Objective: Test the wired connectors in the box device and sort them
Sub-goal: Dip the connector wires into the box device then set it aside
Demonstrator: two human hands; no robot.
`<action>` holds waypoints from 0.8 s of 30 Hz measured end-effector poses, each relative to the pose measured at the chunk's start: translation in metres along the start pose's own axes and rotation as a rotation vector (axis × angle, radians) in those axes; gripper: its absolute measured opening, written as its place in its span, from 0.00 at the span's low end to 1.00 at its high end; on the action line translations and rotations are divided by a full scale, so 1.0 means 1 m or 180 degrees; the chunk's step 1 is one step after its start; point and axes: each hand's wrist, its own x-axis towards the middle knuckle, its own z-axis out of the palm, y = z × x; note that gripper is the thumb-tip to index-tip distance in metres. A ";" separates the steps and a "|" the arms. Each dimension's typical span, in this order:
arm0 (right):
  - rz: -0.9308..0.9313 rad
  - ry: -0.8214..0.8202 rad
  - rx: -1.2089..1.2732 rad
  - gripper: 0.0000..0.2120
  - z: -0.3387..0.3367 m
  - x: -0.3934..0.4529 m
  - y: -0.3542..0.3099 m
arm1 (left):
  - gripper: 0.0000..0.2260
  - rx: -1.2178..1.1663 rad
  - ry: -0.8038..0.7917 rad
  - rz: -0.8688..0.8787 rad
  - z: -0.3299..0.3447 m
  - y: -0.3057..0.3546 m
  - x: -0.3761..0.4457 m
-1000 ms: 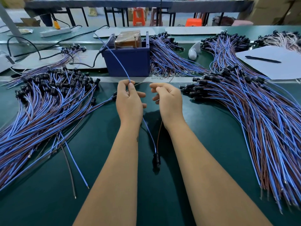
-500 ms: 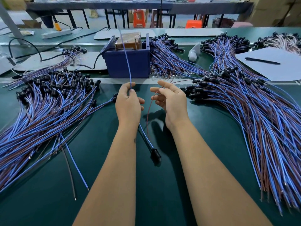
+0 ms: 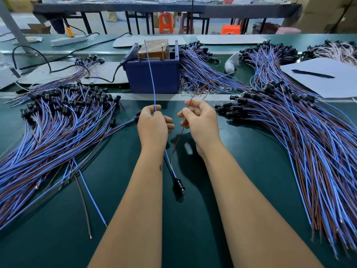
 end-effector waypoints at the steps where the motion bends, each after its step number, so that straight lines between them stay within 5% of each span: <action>1: 0.0037 -0.0001 -0.0007 0.08 0.000 0.001 0.000 | 0.13 -0.0003 -0.0011 0.0009 0.000 0.000 -0.001; 8: 0.0244 0.0023 0.0421 0.08 0.000 -0.001 -0.003 | 0.11 0.0071 0.0006 0.0040 0.000 0.002 -0.002; 24: 0.0105 0.0278 -0.0083 0.09 0.006 0.004 0.006 | 0.12 0.0857 0.0341 0.0486 -0.005 0.004 -0.008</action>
